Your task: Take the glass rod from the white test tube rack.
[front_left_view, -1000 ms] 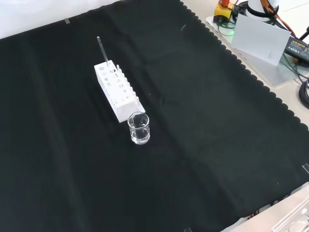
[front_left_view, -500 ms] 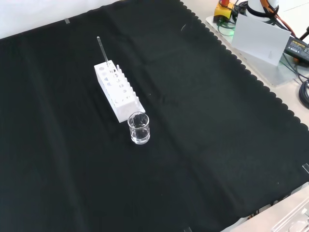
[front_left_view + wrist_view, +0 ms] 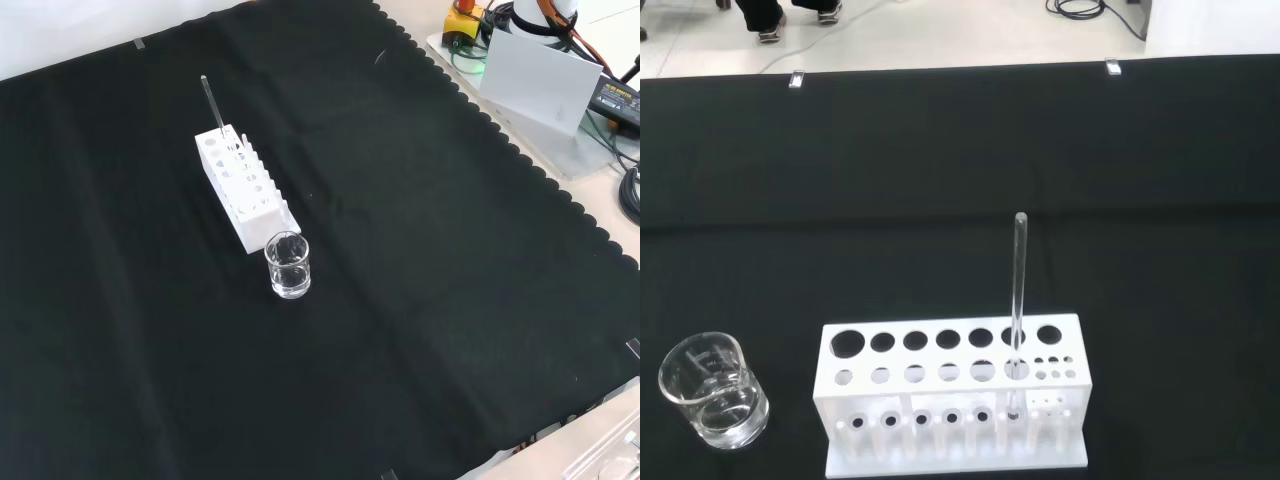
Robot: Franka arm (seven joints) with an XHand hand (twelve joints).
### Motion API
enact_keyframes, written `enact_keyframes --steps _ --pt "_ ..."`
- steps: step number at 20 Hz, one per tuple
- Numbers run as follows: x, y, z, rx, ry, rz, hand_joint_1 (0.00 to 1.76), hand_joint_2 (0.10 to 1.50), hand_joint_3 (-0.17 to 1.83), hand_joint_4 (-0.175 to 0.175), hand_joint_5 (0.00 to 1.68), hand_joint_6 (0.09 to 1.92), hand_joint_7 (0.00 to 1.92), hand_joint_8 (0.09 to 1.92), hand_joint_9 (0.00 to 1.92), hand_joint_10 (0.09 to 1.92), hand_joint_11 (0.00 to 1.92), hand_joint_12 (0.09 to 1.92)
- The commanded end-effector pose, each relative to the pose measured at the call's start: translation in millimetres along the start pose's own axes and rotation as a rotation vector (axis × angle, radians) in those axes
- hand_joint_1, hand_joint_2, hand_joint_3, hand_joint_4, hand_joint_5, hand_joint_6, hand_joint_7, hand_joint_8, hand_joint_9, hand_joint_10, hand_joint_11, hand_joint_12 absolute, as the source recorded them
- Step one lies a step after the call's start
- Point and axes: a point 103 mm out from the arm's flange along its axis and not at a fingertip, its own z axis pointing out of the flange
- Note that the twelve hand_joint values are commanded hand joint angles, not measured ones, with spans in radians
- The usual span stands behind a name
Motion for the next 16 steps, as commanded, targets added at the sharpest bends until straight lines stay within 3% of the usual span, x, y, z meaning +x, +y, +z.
enact_keyframes --steps 1,16 --pt "-0.8 40.4 7.8 0.012 0.027 -0.016 0.62 0.88 0.52 -0.173 0.24 0.09 0.16 0.89 0.40 0.85 0.33 1.34" --pt "-14.2 109.4 58.3 0.068 0.077 -0.027 0.64 0.88 0.52 -0.175 0.28 0.09 0.27 0.90 0.55 0.81 0.47 1.30"
